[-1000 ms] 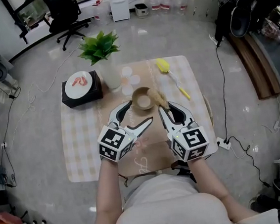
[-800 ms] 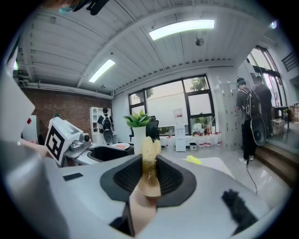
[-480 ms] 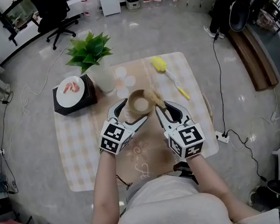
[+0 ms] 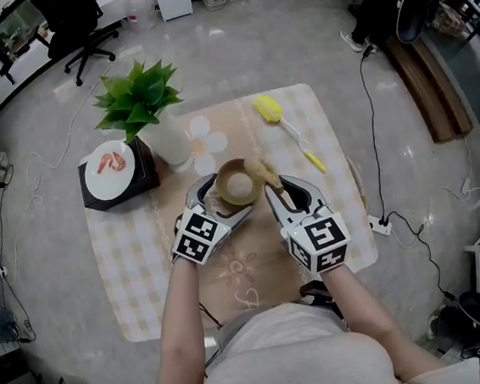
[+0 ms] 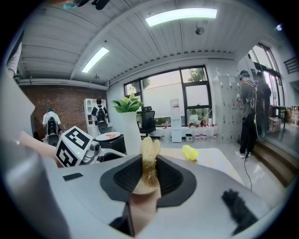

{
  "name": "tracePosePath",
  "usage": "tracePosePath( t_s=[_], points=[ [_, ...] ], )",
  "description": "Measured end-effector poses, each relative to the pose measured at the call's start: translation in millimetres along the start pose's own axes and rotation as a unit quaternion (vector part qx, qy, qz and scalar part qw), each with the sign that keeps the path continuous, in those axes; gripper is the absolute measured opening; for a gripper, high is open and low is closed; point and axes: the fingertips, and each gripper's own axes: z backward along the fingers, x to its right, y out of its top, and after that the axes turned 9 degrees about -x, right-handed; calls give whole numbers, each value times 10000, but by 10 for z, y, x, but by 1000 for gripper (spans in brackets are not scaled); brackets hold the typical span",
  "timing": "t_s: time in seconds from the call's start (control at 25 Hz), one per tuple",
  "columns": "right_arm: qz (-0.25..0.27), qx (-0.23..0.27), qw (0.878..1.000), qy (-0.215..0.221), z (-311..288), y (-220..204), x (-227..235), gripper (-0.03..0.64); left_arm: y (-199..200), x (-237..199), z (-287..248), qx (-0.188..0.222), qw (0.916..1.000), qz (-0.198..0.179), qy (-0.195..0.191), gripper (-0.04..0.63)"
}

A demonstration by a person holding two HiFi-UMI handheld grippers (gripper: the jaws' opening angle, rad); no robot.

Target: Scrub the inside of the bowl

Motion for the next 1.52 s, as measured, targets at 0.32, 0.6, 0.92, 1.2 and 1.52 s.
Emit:
tracePosePath(
  t_s=[0.32, 0.6, 0.92, 1.2, 1.52],
  points=[
    [-18, -159, 9999, -6, -126, -59, 41, 89, -78, -50, -116, -99, 9999, -7, 24, 453],
    [53, -220, 9997, 28, -163, -92, 40, 89, -101, -59, -146, -187, 9997, -65, 128, 457],
    [536, -390, 9965, 512, -444, -84, -77, 89, -165, -52, -172, -264, 9995, -3, 180, 460],
    [985, -818, 9876, 904, -793, -117, -202, 89, -165, -52, -176, -278, 9994, 7, 202, 460],
    [1347, -1379, 9736, 1224, -1029, -204, -255, 89, -157, -59, -180, -267, 9994, -17, 215, 463]
  ],
)
